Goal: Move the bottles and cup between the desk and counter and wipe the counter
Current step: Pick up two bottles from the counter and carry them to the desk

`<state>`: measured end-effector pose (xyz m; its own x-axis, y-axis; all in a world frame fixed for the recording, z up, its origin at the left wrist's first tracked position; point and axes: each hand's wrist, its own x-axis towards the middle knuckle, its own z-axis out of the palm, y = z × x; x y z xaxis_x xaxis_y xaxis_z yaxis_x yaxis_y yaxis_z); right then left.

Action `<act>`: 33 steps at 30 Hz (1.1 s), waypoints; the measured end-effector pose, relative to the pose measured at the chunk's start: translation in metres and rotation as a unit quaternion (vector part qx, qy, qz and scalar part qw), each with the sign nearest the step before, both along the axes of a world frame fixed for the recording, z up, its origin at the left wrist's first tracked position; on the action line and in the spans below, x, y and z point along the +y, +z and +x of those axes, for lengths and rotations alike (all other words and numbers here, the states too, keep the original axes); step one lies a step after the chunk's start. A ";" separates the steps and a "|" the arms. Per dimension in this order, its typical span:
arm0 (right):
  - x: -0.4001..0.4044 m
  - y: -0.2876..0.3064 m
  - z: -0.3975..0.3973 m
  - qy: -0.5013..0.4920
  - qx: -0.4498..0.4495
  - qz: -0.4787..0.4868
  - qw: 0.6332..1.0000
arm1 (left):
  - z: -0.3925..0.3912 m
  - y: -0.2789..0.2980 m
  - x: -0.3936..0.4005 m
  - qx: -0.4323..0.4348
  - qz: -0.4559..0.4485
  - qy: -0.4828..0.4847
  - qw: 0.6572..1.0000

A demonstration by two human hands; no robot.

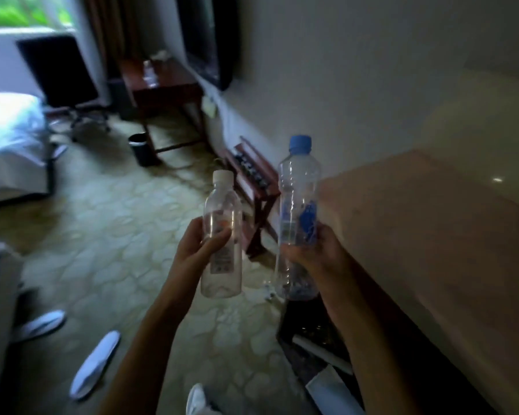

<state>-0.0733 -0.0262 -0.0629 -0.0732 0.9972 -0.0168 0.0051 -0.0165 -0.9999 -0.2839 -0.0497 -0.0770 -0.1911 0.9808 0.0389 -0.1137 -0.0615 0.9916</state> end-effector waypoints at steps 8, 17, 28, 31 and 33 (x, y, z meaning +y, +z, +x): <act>0.101 -0.092 -0.185 0.104 -0.006 -0.127 0.986 | -0.181 -0.069 0.049 -0.021 -0.072 0.126 0.989; 0.239 -0.095 -0.363 0.178 -0.022 -0.148 0.973 | -0.361 -0.075 0.151 -0.050 -0.090 0.205 0.973; 0.475 -0.157 -0.520 0.207 -0.025 -0.219 0.953 | -0.491 -0.135 0.370 -0.056 -0.169 0.256 0.950; 0.563 -0.140 -0.579 0.228 -0.023 -0.201 0.952 | -0.546 -0.112 0.443 -0.053 -0.150 0.274 0.948; 0.613 -0.128 -0.621 0.244 -0.017 -0.188 0.951 | -0.582 -0.097 0.483 -0.045 -0.136 0.278 0.950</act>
